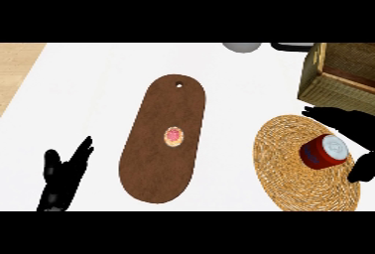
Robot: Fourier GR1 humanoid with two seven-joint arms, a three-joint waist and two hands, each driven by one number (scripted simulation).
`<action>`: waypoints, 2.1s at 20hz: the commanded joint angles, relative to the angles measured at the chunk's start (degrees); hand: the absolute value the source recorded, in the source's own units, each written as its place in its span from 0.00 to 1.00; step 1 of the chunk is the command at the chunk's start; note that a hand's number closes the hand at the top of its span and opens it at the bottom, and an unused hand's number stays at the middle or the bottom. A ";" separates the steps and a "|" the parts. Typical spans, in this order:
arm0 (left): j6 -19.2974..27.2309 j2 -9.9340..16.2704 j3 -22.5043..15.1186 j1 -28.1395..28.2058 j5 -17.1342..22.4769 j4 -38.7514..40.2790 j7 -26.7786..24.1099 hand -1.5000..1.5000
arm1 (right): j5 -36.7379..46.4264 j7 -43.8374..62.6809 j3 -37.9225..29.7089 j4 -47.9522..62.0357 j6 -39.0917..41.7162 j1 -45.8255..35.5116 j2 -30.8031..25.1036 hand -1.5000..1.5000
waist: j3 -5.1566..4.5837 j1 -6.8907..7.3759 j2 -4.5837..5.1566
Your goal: Pick the can from the placemat and place it in the basket
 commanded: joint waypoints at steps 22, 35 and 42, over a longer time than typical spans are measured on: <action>-1.33 -2.62 0.61 1.59 -2.63 0.80 2.27 0.50 | 11.23 -8.31 0.26 9.31 -8.06 -1.65 4.00 1.00 | -0.47 -0.13 0.37; -2.90 -2.40 3.26 0.62 -1.63 1.75 2.45 0.50 | 16.01 -0.97 -1.49 5.26 -12.96 0.02 10.06 1.00 | -0.52 -0.61 0.23; -2.90 -1.88 2.54 0.20 -2.15 0.48 4.00 0.50 | 20.85 41.29 -7.53 7.06 -11.06 -13.52 30.71 1.00 | -0.76 0.62 0.13</action>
